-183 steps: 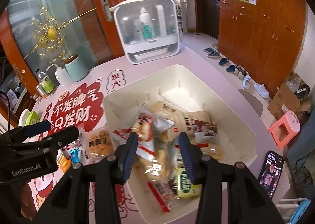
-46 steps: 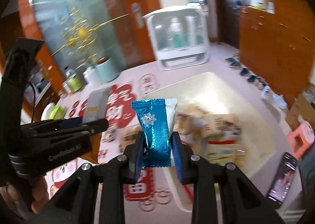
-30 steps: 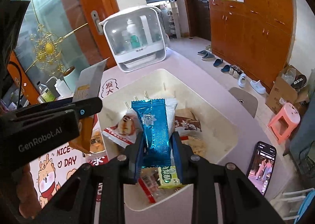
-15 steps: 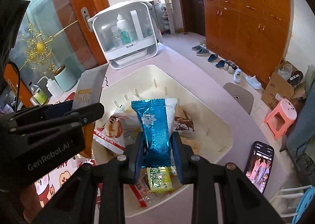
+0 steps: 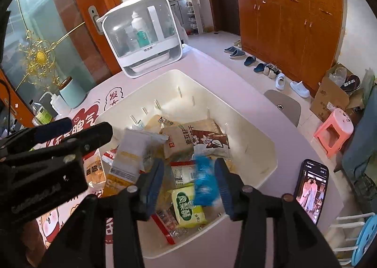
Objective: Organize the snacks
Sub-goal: 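Carry the oats bar into the bin with the left tool while right drops blue wrapper, then withdraw both open tools from the bin back over the last snacks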
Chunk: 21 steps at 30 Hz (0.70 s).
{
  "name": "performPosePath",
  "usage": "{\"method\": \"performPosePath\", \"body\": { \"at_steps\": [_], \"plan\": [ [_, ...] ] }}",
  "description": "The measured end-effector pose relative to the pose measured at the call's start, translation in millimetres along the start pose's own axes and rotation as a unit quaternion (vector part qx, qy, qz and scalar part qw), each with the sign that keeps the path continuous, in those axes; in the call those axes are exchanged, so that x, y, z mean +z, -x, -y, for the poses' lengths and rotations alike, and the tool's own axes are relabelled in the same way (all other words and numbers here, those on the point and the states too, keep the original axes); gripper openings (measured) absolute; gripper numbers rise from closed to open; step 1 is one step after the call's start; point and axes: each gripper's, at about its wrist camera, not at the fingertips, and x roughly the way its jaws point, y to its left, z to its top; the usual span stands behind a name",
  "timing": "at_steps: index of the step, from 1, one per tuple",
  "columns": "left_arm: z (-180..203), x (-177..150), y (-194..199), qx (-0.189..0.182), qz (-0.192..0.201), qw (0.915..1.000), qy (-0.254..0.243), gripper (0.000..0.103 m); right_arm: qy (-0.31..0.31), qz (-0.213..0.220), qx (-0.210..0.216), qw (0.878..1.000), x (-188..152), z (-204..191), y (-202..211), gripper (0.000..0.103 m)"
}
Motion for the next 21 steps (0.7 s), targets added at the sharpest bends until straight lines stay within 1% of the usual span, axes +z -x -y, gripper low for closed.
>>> {"method": "performPosePath", "body": {
  "at_steps": [2,8,10,21],
  "plan": [
    [-3,-1,5,0.004,0.005,1.0000,0.002,0.078,0.001,0.001,-0.001,1.000,-1,-2,2,0.046],
    [-21,-9,16,0.008,0.002,0.9998,0.018,0.078,0.002,0.003,0.003,1.000,-3,-8,6,0.046],
    [-27,-13,22,0.015,0.004,0.9997,0.021,0.078,0.005,0.005,0.002,1.000,-4,-12,8,0.046],
    [-78,-42,54,0.048,0.005,0.9969,0.062,0.079,0.033,0.008,0.017,0.999,-9,-51,17,0.046]
  ]
}}
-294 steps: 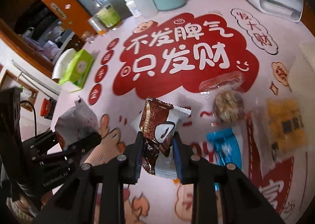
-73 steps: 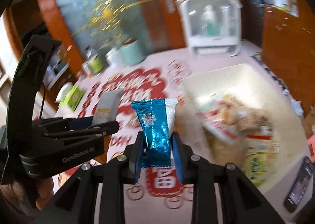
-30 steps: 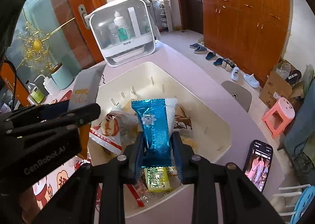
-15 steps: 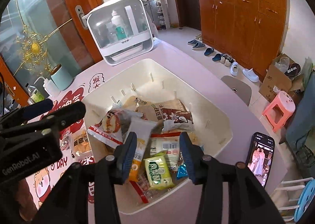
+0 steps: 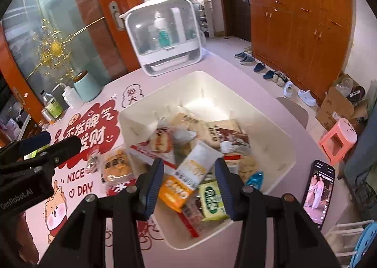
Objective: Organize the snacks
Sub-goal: 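Withdraw both open tools from the bin back over the last snacks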
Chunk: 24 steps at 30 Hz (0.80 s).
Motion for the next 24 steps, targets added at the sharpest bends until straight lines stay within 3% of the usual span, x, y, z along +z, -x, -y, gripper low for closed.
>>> {"method": "performPosePath", "body": {
  "at_steps": [19,24],
  "plan": [
    [-126,-40,71,0.043,0.047,0.9940,0.089,0.083,0.086,0.054,0.050,0.994,-2,-110,41,0.046],
    [-149,-53,73,0.049,0.045,0.9927,0.101,0.084,0.096,0.042,0.069,0.992,-9,-132,35,0.050]
  ]
}}
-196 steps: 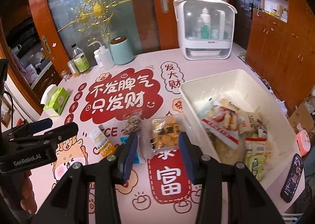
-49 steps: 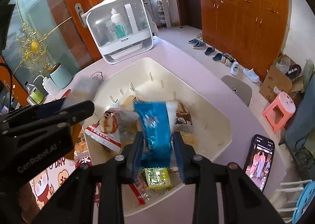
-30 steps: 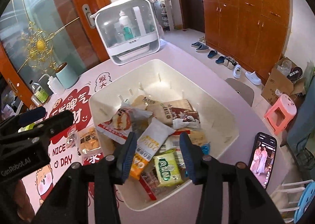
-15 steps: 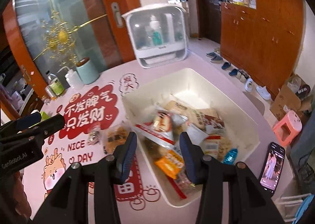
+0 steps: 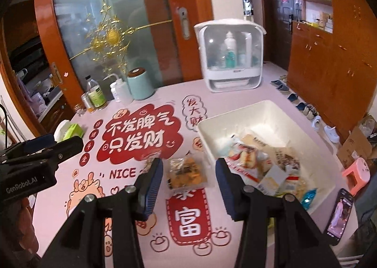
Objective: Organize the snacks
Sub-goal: 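Withdraw both open tools from the bin back over the last snacks, then grasp the clear nut bag with the left tool while the right grasps the yellow cake bag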
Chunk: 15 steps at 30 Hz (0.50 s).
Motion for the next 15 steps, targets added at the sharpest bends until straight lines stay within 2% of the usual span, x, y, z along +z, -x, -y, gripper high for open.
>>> {"method": "performPosePath", "body": {
  "at_steps": [6,15],
  "plan": [
    [-22,-17,-17,0.007,-0.025,0.9996,0.008,0.084,-0.004,-0.021,0.018,1.000,-13,-8,-17,0.052],
    [-46,-52,-70,0.009,-0.086,0.9958,0.031,0.084,-0.014,-0.093,0.042,0.995,-44,-5,-63,0.052]
  ]
}}
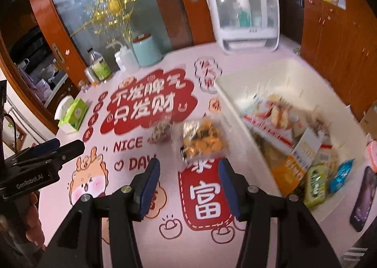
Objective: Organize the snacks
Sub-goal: 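Grasp the clear nut bag with the left tool while the right grasps the yellow cake bag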
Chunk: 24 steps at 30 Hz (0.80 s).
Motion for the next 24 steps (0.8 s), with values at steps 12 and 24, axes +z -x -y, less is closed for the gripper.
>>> {"method": "performPosePath", "body": {
  "at_steps": [12,24],
  "plan": [
    [28,16,-80,-0.012,-0.033,0.9886,-0.146,0.084,0.019,-0.025,-0.029,0.999,10,-5,-75,0.076],
    [37,49,-171,-0.061,-0.097,0.9604,-0.254,0.084,0.113,-0.046,-0.119,0.985,25,-23,-152,0.086]
  ]
}}
